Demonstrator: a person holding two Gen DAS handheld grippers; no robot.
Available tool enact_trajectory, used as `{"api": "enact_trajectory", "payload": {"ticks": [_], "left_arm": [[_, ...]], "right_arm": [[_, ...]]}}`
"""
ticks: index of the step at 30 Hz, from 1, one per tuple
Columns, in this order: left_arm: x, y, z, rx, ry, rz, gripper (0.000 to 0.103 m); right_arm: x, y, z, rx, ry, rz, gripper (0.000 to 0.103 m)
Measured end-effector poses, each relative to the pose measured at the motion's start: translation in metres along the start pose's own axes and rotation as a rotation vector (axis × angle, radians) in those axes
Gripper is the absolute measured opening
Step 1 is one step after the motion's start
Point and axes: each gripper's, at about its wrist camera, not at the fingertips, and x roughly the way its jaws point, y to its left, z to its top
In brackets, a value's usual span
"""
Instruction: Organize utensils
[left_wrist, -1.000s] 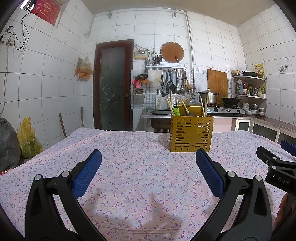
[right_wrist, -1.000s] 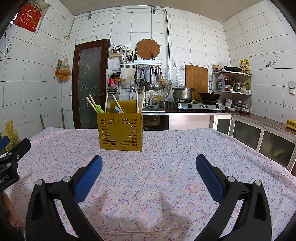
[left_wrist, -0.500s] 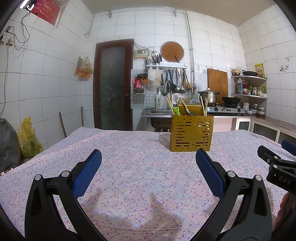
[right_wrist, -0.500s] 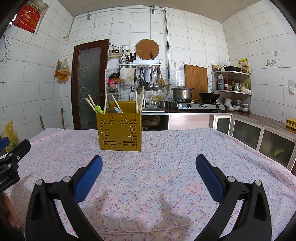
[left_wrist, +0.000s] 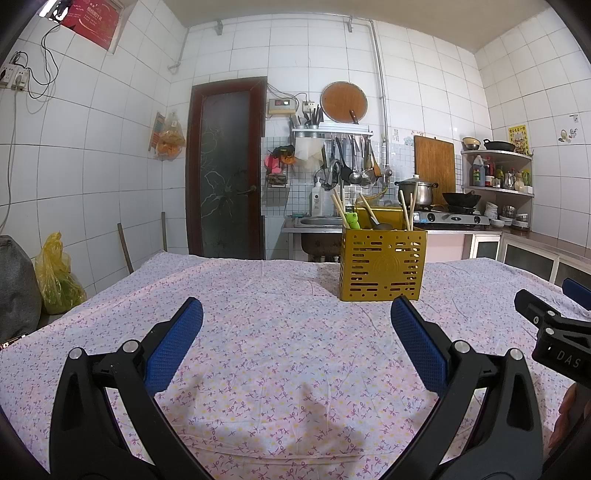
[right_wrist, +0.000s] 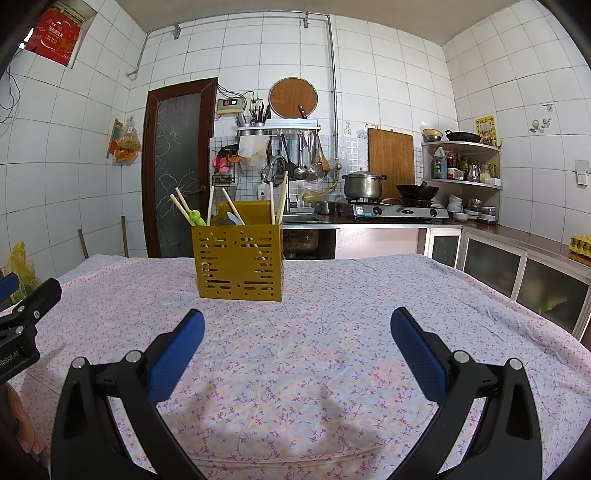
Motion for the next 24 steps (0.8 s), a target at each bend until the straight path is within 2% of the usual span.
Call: {"api": "enact_trajectory", "payload": {"ticks": [24], "left_arm": [[0.002,-0.003,-0.003,0.002,0.0,0.006,0.098]], "right_arm": [[0.0,0.012,0.001,-0.016,0.01,-0.013,0.099]]}}
